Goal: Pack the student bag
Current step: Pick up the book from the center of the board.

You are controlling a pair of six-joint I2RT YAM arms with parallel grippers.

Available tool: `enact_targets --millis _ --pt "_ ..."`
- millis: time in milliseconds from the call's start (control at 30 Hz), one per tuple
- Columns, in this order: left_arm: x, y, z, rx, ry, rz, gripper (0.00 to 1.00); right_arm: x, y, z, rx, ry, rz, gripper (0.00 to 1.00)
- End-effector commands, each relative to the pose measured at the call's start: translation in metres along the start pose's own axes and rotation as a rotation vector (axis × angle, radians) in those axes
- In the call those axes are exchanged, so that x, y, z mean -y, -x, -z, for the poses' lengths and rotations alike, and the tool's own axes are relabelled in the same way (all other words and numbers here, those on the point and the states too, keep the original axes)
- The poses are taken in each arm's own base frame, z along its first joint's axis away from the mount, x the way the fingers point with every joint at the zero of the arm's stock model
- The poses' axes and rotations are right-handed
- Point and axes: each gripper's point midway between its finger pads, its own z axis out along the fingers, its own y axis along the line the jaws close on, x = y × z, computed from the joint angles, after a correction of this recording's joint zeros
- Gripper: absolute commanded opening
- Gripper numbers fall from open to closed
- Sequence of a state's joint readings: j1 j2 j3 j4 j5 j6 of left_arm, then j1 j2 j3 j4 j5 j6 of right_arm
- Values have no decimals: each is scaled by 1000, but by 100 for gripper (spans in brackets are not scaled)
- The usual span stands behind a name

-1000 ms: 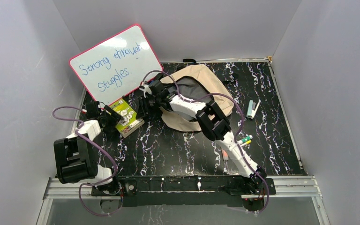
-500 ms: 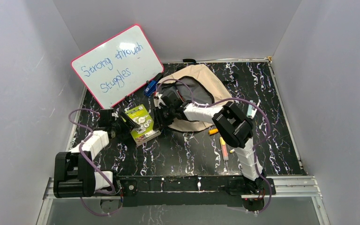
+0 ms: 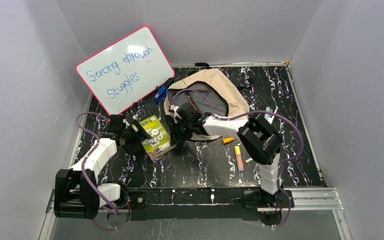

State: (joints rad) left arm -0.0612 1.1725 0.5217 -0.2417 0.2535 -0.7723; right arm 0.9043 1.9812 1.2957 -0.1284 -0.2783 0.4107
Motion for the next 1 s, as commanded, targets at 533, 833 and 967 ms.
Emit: enact_targets --millis 533,833,967 --pt "86 133 -31 34 16 -509 86 -38 -4 45 196 73 -34 56" --pt "86 132 -56 -55 11 -522 86 -38 -4 16 150 87 -85 58" --pt "78 117 -59 -97 6 -500 86 -35 -2 2 129 75 -121 62"
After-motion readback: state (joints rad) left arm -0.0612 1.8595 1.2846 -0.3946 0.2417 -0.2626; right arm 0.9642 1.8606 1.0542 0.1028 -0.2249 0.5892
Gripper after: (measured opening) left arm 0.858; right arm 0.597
